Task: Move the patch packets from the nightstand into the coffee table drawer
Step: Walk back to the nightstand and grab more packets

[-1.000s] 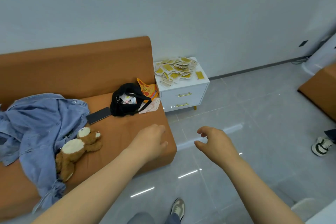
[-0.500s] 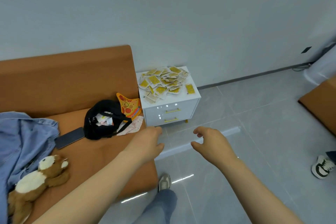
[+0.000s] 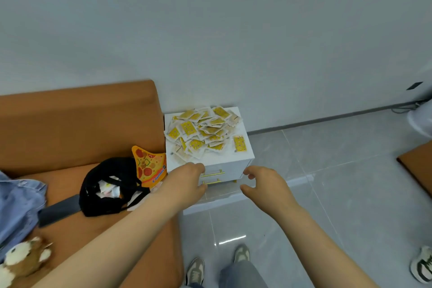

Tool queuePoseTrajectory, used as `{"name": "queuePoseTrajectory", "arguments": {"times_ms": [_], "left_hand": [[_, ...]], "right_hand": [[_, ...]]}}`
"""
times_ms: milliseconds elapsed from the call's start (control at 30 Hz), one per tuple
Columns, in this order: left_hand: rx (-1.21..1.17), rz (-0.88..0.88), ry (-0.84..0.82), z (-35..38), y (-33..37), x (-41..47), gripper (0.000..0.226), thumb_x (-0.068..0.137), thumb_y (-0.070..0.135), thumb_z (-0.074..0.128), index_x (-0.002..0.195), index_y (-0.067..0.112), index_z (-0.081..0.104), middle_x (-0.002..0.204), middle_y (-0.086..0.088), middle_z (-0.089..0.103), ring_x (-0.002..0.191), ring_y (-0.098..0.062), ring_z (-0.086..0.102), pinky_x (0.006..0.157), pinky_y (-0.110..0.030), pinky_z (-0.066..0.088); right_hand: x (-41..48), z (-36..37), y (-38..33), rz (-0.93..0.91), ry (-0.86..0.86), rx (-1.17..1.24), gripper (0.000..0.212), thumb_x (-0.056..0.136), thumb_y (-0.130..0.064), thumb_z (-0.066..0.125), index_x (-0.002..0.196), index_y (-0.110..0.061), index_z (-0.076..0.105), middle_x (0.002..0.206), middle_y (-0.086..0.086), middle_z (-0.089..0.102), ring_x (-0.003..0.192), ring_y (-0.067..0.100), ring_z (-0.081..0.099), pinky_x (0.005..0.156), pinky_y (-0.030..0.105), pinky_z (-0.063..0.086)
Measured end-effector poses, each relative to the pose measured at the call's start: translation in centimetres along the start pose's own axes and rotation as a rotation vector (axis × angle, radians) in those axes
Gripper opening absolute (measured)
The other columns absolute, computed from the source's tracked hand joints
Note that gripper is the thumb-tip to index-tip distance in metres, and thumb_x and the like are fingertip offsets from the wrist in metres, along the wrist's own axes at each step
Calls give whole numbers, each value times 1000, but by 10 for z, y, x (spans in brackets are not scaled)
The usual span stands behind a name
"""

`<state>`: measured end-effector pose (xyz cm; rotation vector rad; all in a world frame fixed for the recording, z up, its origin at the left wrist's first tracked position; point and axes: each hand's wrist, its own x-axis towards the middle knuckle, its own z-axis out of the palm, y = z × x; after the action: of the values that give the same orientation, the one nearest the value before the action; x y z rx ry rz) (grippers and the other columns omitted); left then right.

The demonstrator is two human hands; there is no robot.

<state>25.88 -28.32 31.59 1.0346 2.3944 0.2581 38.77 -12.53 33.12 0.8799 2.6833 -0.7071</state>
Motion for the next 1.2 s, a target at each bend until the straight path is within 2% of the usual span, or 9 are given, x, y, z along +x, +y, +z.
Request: {"name": "queuePoseTrajectory", "arguments": {"times_ms": [200,367,700,1000,1200], "left_hand": [[-56,-97,61,-10,28,73,44,92,31,52,133,18,45,130,-2,52,118,-20,51,94,-30,43],[-133,-250,116,-14,46,111,44,92,31,51,134,19,45,131,-1,52,120,-18,50,93,-28,42],[-261,-514,186,-16,35,160,44,92,33,52,133,19,45,129,-1,53,117,-18,52,93,-31,45],[-327,-568,154,-32,-12,218,42,93,33,51,131,18,46,126,-2,53,113,-19,53,84,-27,42],[-357,-601,117,-45,-30,250,38,93,32,51,126,13,48,123,-6,55,110,-22,55,87,-32,45]], "right_hand": [[84,-40,36,-104,-47,-47,43,89,-31,58,130,-21,52,125,-2,59,112,16,55,86,27,45],[149,-74,51,-238,-103,-130,42,89,-33,58,130,-24,53,125,-4,59,112,15,55,85,27,44],[261,-86,39,-440,-252,-237,42,88,-31,58,130,-25,53,127,-4,59,114,15,56,86,28,46],[344,-78,8,-456,-307,-354,42,89,-33,57,130,-24,52,123,-3,60,106,15,60,80,27,47],[386,-74,1,-465,-349,-363,42,89,-31,57,130,-23,53,124,-1,60,108,15,59,80,26,47]]}}
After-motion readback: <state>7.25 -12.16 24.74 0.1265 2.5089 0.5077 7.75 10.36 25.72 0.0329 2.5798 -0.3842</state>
